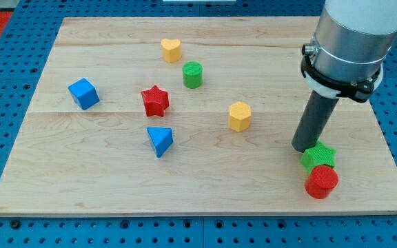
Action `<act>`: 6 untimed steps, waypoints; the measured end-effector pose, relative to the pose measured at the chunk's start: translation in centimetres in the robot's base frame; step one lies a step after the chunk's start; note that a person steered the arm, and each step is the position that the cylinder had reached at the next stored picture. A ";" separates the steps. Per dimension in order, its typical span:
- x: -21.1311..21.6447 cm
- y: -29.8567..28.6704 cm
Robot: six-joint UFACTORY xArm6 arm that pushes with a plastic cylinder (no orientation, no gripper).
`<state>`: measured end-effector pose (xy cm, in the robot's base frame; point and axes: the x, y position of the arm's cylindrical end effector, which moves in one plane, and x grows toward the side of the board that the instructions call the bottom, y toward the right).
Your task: Push yellow hexagon towards bottom right
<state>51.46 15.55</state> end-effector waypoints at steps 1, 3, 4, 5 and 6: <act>0.3 0.0; -0.6 -0.2; -4.6 -2.1; -6.6 -6.1; -9.0 -9.2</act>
<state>42.43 6.35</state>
